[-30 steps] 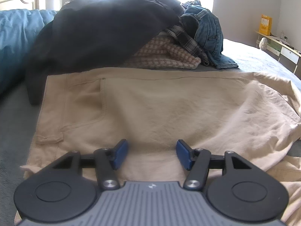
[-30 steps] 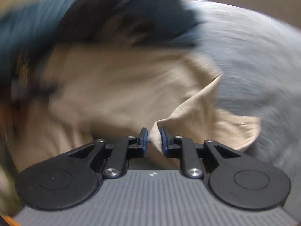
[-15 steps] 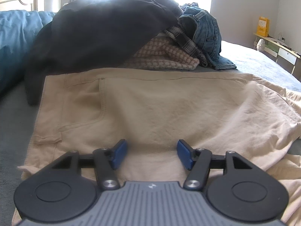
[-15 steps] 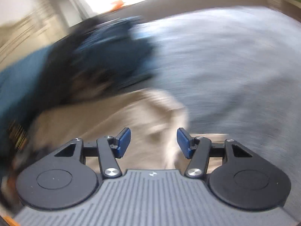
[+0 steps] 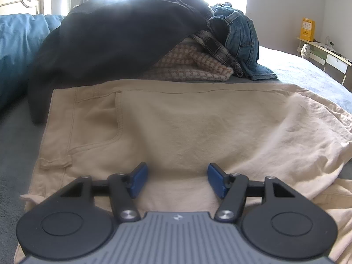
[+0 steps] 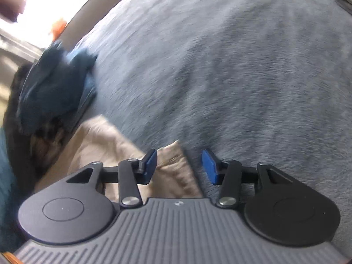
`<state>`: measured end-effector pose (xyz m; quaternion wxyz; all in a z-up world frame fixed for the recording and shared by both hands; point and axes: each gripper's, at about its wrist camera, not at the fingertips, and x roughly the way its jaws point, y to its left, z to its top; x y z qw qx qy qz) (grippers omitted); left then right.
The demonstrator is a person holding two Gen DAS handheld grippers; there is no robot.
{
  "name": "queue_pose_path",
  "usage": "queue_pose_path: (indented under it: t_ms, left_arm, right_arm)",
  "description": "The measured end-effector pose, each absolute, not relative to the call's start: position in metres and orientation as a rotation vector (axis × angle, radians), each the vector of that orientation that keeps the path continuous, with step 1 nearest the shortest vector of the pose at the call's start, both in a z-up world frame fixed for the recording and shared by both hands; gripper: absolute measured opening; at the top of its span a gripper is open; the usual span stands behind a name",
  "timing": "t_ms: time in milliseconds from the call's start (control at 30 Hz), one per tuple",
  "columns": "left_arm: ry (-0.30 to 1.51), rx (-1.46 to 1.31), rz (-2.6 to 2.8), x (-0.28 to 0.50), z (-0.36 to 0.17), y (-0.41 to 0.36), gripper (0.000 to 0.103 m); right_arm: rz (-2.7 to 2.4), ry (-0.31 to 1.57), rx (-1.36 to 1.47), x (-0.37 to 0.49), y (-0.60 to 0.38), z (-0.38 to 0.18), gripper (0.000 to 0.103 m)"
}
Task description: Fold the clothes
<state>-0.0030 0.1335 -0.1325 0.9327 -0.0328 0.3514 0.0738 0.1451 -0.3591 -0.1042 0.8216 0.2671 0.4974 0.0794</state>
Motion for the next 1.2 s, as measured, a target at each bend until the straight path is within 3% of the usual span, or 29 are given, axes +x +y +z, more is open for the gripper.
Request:
queue_pose_path:
  t_ms: [167, 300, 500, 733, 867, 1067, 1200]
  left_arm:
    - [0.713, -0.054, 0.152, -0.003, -0.134, 0.132, 0.065]
    - [0.707, -0.05, 0.148, -0.003, -0.135, 0.132, 0.065]
    - [0.705, -0.048, 0.141, -0.004, -0.132, 0.132, 0.065]
    - [0.699, -0.053, 0.135, -0.005, -0.132, 0.133, 0.066]
    - [0.696, -0.05, 0.134, -0.005, -0.132, 0.133, 0.066]
    - [0.7, -0.044, 0.136, -0.005, -0.131, 0.133, 0.066]
    - [0.704, -0.039, 0.137, -0.004, -0.131, 0.133, 0.066]
  right_arm:
    - [0.177, 1.093, 0.442, 0.155, -0.338, -0.107, 0.028]
    - [0.204, 1.06, 0.42, 0.154, -0.334, -0.097, 0.011]
    - [0.143, 0.796, 0.405, 0.132, -0.35, -0.034, 0.009]
    - [-0.147, 0.446, 0.456, 0.077, -0.435, 0.046, 0.008]
    - [-0.319, 0.45, 0.548, 0.052, -0.477, 0.011, 0.008]
    - [-0.473, 0.645, 0.851, 0.045, -0.525, -0.105, 0.009]
    - [-0.484, 0.666, 0.88, 0.055, -0.528, -0.119, 0.012]
